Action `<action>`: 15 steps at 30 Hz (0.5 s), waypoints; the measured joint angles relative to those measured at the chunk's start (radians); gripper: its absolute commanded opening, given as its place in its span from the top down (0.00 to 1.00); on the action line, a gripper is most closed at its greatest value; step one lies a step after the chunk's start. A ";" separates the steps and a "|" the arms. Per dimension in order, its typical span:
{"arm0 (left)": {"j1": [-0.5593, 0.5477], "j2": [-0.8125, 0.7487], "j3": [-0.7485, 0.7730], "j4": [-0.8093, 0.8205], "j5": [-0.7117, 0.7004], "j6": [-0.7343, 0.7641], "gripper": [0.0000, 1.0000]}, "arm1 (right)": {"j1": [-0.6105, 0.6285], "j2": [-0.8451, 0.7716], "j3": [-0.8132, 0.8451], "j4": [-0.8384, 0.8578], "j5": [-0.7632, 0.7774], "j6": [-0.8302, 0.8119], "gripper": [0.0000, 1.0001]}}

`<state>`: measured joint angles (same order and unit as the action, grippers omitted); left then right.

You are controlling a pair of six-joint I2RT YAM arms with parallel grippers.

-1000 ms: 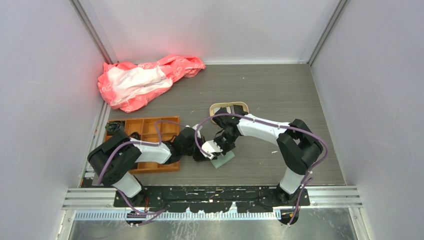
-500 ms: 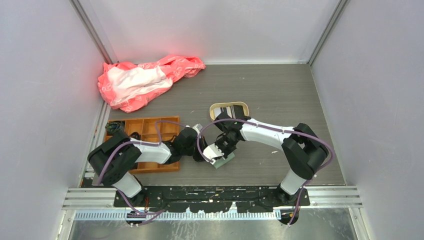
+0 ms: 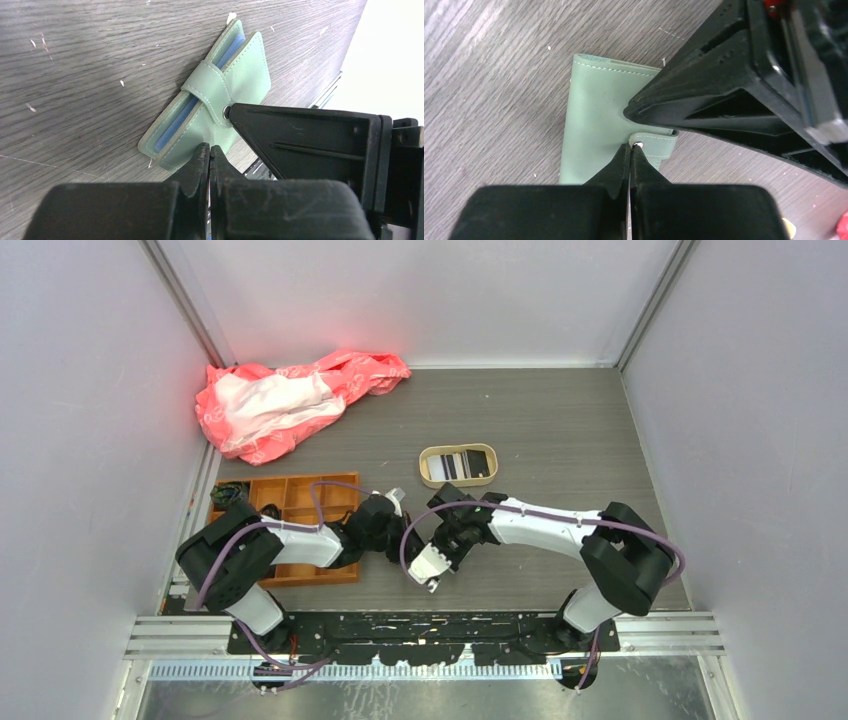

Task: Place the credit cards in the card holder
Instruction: Close the card holder at the center of the board, then reset both arms

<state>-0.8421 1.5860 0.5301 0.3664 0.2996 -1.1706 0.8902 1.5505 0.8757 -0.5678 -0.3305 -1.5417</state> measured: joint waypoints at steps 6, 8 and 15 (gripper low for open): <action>0.000 0.001 0.000 0.001 0.000 0.000 1.00 | 0.041 -0.026 -0.043 0.050 0.067 -0.005 0.99; 0.000 0.001 0.000 0.002 0.000 0.000 1.00 | 0.048 -0.026 -0.048 0.056 0.079 0.000 0.98; 0.000 -0.005 0.000 -0.003 -0.003 0.000 0.85 | 0.025 0.019 0.042 -0.005 0.022 0.166 0.57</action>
<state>-0.8421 1.5806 0.5304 0.3630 0.2970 -1.1706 0.9154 1.5700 0.9176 -0.5732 -0.3088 -1.3754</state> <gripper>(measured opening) 0.085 0.328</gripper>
